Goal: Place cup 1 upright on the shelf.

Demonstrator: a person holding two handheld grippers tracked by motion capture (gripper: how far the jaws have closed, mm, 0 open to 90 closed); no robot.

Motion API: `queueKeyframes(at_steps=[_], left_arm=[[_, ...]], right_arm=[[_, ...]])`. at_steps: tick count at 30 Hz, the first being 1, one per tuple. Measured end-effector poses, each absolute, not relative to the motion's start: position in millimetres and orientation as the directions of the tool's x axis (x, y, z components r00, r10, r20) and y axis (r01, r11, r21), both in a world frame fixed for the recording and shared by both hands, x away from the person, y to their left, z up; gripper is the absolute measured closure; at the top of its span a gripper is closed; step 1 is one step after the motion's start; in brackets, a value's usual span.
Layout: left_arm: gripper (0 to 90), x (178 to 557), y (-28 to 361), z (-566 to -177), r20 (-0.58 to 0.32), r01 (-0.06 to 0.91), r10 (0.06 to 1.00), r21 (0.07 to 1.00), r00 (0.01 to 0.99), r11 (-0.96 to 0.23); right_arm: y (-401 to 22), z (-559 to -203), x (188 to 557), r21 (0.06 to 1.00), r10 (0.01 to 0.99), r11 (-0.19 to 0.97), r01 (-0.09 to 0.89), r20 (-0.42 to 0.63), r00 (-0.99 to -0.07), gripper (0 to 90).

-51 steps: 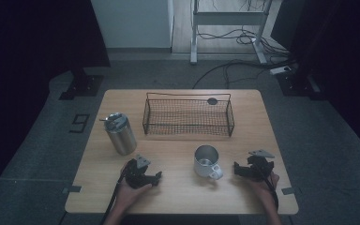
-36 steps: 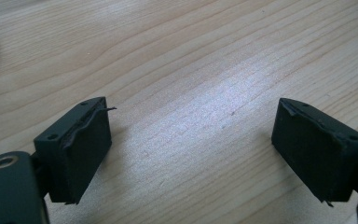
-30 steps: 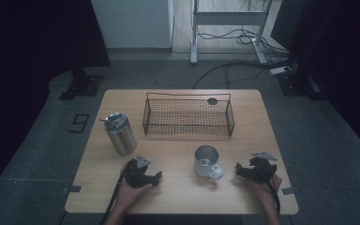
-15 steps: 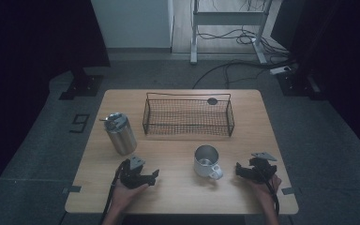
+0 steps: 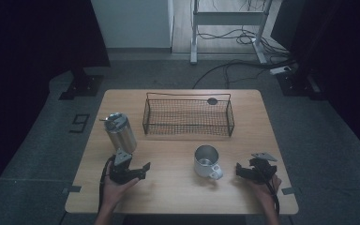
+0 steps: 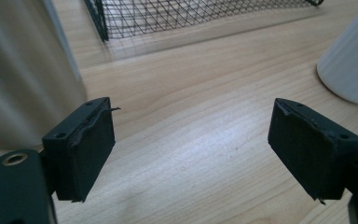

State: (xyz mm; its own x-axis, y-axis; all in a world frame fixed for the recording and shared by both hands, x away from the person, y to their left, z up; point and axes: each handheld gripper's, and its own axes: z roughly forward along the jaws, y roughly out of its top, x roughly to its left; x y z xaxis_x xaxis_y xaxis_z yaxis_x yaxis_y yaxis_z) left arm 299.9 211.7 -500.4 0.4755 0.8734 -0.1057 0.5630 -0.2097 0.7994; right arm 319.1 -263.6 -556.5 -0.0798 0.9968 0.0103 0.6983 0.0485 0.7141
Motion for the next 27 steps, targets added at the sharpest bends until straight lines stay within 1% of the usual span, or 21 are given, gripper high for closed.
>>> queueKeyframes(at_steps=[11, 19, 27], left_arm=[[12.4, 303, 223, -498, -0.1, 0.57, 0.898, 0.801, 0.429, -0.184], [12.0, 306, 231, -501, -0.083, 0.575, 0.914, 0.799, 0.397, -0.178], [12.0, 307, 244, -498, -0.086, 0.57, 0.926, 0.808, 0.367, -0.151]], right_arm=[[-264, -556, 317, 0.715, 0.997, 0.045, 0.698, 0.011, -0.076, 0.2], [-264, -556, 317, 0.715, 0.997, 0.045, 0.698, 0.011, -0.076, 0.1], [-264, -557, 317, 0.714, 0.997, 0.046, 0.698, 0.011, -0.077, 0.0]])
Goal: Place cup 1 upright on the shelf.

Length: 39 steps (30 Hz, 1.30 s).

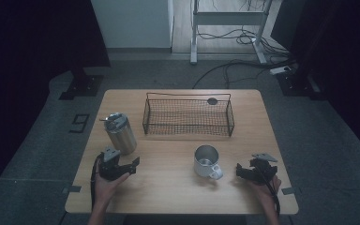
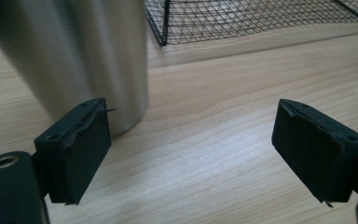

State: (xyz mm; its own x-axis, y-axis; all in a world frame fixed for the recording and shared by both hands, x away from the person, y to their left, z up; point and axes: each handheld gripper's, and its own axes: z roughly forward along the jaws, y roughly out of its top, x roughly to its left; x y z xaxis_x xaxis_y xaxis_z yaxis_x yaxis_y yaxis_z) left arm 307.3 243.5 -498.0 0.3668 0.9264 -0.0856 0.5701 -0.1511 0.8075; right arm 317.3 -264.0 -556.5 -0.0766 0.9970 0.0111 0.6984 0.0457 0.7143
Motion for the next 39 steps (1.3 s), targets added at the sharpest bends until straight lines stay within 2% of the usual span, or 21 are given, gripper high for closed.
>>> queueKeyframes(at_steps=[25, 39], left_arm=[[4.1, 321, 265, -483, -0.096, 0.55, 0.938, 0.828, 0.332, -0.11], [3.8, 339, 267, -477, -0.072, 0.538, 0.943, 0.834, 0.326, -0.122]], right_arm=[[-264, -557, 318, 0.713, 0.997, 0.044, 0.7, 0.013, -0.076, 0.0], [-264, -557, 318, 0.713, 0.997, 0.044, 0.7, 0.013, -0.076, 0.0]])
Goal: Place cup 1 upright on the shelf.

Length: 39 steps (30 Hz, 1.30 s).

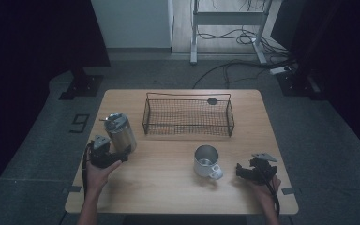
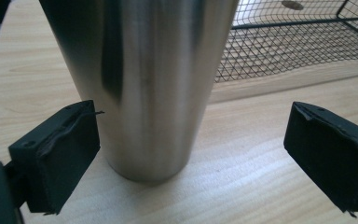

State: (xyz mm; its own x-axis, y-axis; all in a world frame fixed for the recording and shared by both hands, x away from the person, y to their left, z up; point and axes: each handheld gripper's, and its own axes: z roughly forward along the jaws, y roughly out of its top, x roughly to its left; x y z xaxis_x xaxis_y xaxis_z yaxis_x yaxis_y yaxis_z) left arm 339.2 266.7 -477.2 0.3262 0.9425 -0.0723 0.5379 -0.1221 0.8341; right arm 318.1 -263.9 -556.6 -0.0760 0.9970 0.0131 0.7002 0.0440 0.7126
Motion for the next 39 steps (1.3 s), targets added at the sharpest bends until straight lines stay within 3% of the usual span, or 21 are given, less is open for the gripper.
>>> queueKeyframes(at_steps=[39], left_arm=[[4.1, 378, 263, -481, -0.015, 0.524, 0.971, 0.844, 0.237, -0.115]], right_arm=[[-264, -557, 320, 0.712, 0.998, 0.04, 0.701, 0.012, -0.069, 0.0]])
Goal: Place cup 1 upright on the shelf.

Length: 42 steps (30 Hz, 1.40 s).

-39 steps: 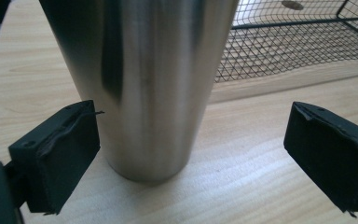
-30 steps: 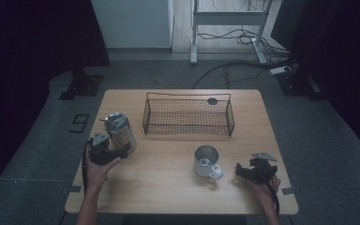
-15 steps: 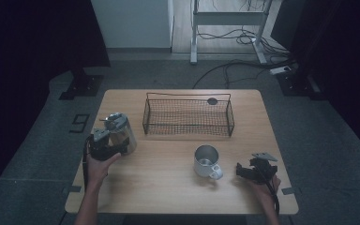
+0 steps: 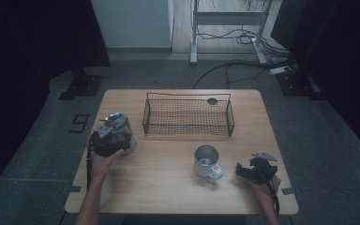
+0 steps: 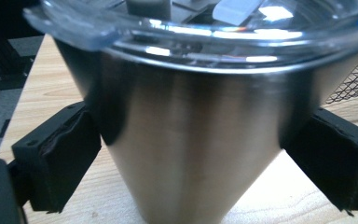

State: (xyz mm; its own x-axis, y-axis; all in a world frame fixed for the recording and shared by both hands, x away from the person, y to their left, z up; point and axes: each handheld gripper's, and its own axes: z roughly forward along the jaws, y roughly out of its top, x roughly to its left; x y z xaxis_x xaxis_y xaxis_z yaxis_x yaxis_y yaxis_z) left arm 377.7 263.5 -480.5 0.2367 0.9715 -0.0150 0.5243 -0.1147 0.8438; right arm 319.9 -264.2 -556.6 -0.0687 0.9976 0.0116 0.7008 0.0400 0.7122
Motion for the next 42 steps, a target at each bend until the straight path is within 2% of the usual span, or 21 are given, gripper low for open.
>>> queueKeyframes(at_steps=[19, 42], left_arm=[[1.1, 396, 263, -489, -0.042, 0.505, 0.966, 0.857, 0.255, -0.096], [3.6, 395, 263, -486, -0.025, 0.513, 0.963, 0.85, 0.27, -0.122]], right_arm=[[-264, -557, 320, 0.712, 0.998, 0.041, 0.701, 0.01, -0.068, 0.0], [-264, -557, 320, 0.712, 0.998, 0.037, 0.701, 0.012, -0.065, 0.0]])
